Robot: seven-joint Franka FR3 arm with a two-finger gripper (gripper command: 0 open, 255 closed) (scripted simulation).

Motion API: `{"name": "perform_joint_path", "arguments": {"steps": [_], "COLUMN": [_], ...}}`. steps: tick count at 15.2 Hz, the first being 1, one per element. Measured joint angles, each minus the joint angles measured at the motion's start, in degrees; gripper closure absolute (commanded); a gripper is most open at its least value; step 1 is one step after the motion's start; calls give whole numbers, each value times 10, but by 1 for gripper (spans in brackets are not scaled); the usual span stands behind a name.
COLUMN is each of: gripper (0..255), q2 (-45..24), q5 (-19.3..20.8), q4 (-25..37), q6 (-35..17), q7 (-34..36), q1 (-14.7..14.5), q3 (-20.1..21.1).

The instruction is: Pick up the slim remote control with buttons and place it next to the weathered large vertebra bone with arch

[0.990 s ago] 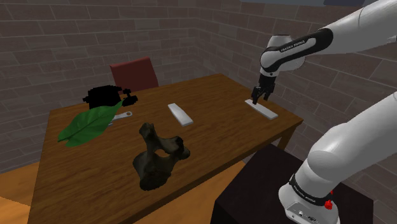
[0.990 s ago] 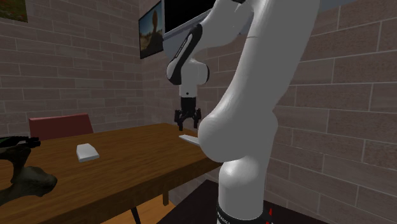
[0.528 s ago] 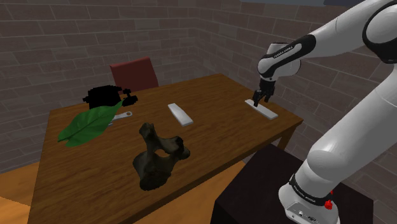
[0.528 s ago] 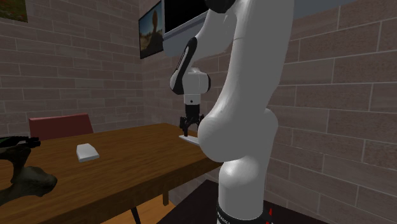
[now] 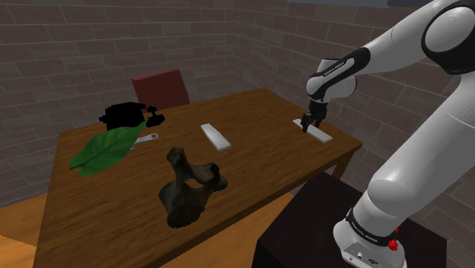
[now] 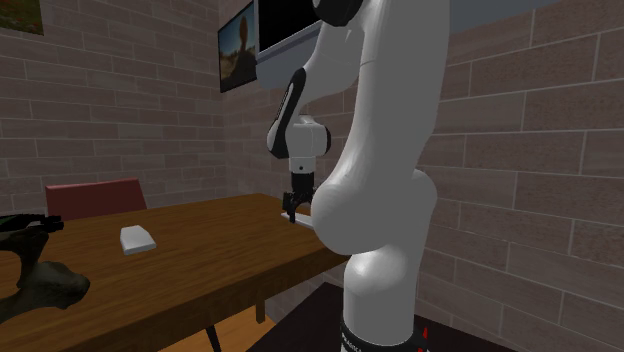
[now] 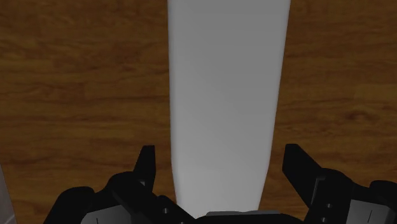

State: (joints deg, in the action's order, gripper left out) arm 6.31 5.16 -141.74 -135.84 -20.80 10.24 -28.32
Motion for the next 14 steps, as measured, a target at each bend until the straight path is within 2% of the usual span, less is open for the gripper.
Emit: {"name": "perform_joint_path", "arguments": {"steps": [3, 4, 14], "gripper": [0, 255, 255], "q2": [-1, -1, -1], "q5": [0, 0, 0], "q4": [0, 0, 0], "q6": [-1, -1, -1], "q7": [0, 0, 0], "q1": [0, 0, 0], "q3": [0, 0, 0]}}
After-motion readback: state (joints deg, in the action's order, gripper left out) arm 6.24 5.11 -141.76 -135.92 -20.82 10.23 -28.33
